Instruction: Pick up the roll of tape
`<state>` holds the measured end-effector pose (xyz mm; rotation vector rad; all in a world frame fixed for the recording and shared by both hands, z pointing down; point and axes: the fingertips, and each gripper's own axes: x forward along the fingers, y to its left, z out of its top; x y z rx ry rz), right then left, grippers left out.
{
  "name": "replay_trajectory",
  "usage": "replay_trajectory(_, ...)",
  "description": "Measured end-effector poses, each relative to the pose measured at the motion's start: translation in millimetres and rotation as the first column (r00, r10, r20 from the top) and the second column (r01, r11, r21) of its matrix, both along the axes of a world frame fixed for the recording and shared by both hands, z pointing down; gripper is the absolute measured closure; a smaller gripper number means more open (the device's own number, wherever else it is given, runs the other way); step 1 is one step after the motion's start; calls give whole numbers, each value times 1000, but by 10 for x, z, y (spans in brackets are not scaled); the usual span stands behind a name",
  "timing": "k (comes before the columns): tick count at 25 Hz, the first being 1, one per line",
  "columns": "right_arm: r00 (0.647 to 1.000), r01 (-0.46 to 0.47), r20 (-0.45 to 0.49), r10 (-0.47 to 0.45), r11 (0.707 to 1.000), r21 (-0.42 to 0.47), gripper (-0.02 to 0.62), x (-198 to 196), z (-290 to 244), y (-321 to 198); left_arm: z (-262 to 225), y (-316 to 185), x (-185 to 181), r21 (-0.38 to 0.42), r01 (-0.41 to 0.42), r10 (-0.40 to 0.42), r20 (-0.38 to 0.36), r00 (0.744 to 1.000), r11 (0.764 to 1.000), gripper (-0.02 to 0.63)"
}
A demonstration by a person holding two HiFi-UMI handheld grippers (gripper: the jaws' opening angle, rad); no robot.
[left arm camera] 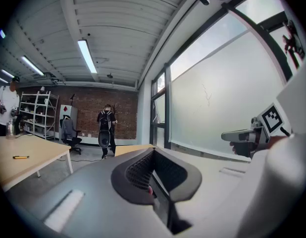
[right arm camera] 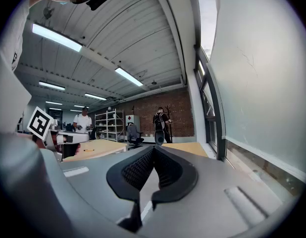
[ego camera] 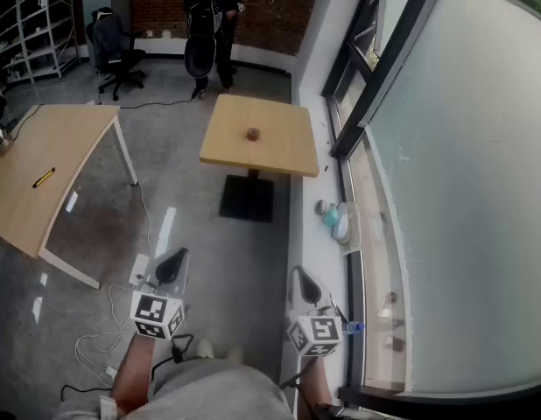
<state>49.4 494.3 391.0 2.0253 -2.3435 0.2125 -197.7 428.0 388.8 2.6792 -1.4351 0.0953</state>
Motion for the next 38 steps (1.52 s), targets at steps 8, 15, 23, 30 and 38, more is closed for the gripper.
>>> replay_trajectory(8,1000,2,7,-1,1000,-12,581,-82,24,-2,46,-25,-42,-7,-4,4,2,1000,1000,607)
replay_trajectory(15,1000,-19,20,19,1000,-12,583,-156,33,-4,94,-82,-147,-12,-12,12,-4,1000,1000,607)
replay_trajectory(23,998,-65,9,66,998,-16,581,-273,60,19,204,-191,-279,-21,-40,40,-14,999,999,607)
replay_trajectory(30,995,-101,10,101,995,-18,581,-328,100,-87,251,-361,-344,-18,-65,65,-14,998,998,607)
replay_trajectory(38,997,-70,9,70,997,-45,581,-343,195,-426,324,-647,-375,-32,-34,34,-7,999,999,607)
